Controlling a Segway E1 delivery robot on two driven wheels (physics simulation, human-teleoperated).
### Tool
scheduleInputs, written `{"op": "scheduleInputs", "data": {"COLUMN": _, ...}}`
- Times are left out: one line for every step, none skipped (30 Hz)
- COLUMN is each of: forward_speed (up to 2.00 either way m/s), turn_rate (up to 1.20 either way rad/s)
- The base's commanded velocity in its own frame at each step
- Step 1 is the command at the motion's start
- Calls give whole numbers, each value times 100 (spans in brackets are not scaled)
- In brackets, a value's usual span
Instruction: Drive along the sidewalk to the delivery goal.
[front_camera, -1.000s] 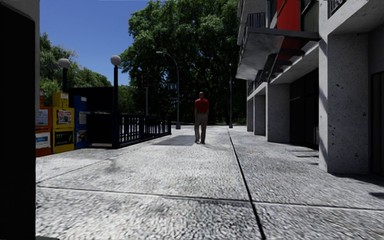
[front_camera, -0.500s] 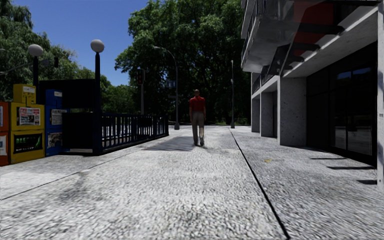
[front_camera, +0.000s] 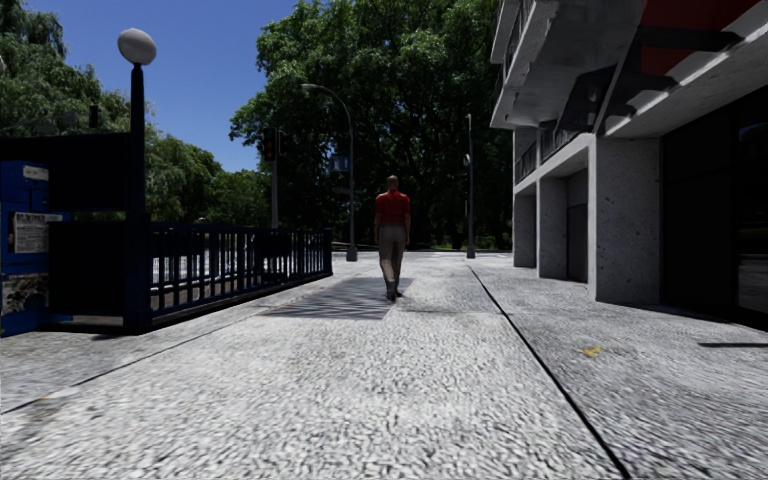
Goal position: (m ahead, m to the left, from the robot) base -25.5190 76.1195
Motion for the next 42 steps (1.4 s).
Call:
{"op": "scheduleInputs", "data": {"forward_speed": 200, "turn_rate": 0}}
{"op": "scheduleInputs", "data": {"forward_speed": 200, "turn_rate": 0}}
{"op": "scheduleInputs", "data": {"forward_speed": 200, "turn_rate": 0}}
{"op": "scheduleInputs", "data": {"forward_speed": 200, "turn_rate": 0}}
{"op": "scheduleInputs", "data": {"forward_speed": 200, "turn_rate": 0}}
{"op": "scheduleInputs", "data": {"forward_speed": 200, "turn_rate": 0}}
{"op": "scheduleInputs", "data": {"forward_speed": 200, "turn_rate": 0}}
{"op": "scheduleInputs", "data": {"forward_speed": 200, "turn_rate": 0}}
{"op": "scheduleInputs", "data": {"forward_speed": 200, "turn_rate": 0}}
{"op": "scheduleInputs", "data": {"forward_speed": 200, "turn_rate": 0}}
{"op": "scheduleInputs", "data": {"forward_speed": 200, "turn_rate": 0}}
{"op": "scheduleInputs", "data": {"forward_speed": 200, "turn_rate": 0}}
{"op": "scheduleInputs", "data": {"forward_speed": 200, "turn_rate": 0}}
{"op": "scheduleInputs", "data": {"forward_speed": 200, "turn_rate": 0}}
{"op": "scheduleInputs", "data": {"forward_speed": 200, "turn_rate": 0}}
{"op": "scheduleInputs", "data": {"forward_speed": 200, "turn_rate": 0}}
{"op": "scheduleInputs", "data": {"forward_speed": 200, "turn_rate": 0}}
{"op": "scheduleInputs", "data": {"forward_speed": 200, "turn_rate": 0}}
{"op": "scheduleInputs", "data": {"forward_speed": 200, "turn_rate": 0}}
{"op": "scheduleInputs", "data": {"forward_speed": 200, "turn_rate": 0}}
{"op": "scheduleInputs", "data": {"forward_speed": 200, "turn_rate": 0}}
{"op": "scheduleInputs", "data": {"forward_speed": 200, "turn_rate": 0}}
{"op": "scheduleInputs", "data": {"forward_speed": 200, "turn_rate": 0}}
{"op": "scheduleInputs", "data": {"forward_speed": 200, "turn_rate": 0}}
{"op": "scheduleInputs", "data": {"forward_speed": 200, "turn_rate": 0}}
{"op": "scheduleInputs", "data": {"forward_speed": 200, "turn_rate": 0}}
{"op": "scheduleInputs", "data": {"forward_speed": 200, "turn_rate": 0}}
{"op": "scheduleInputs", "data": {"forward_speed": 200, "turn_rate": 0}}
{"op": "scheduleInputs", "data": {"forward_speed": 200, "turn_rate": 0}}
{"op": "scheduleInputs", "data": {"forward_speed": 200, "turn_rate": 0}}
{"op": "scheduleInputs", "data": {"forward_speed": 200, "turn_rate": 0}}
{"op": "scheduleInputs", "data": {"forward_speed": 200, "turn_rate": 0}}
{"op": "scheduleInputs", "data": {"forward_speed": 200, "turn_rate": 0}}
{"op": "scheduleInputs", "data": {"forward_speed": 200, "turn_rate": 0}}
{"op": "scheduleInputs", "data": {"forward_speed": 200, "turn_rate": 0}}
{"op": "scheduleInputs", "data": {"forward_speed": 200, "turn_rate": 0}}
{"op": "scheduleInputs", "data": {"forward_speed": 200, "turn_rate": 0}}
{"op": "scheduleInputs", "data": {"forward_speed": 200, "turn_rate": 0}}
{"op": "scheduleInputs", "data": {"forward_speed": 200, "turn_rate": 0}}
{"op": "scheduleInputs", "data": {"forward_speed": 200, "turn_rate": 0}}
{"op": "scheduleInputs", "data": {"forward_speed": 200, "turn_rate": 0}}
{"op": "scheduleInputs", "data": {"forward_speed": 200, "turn_rate": 0}}
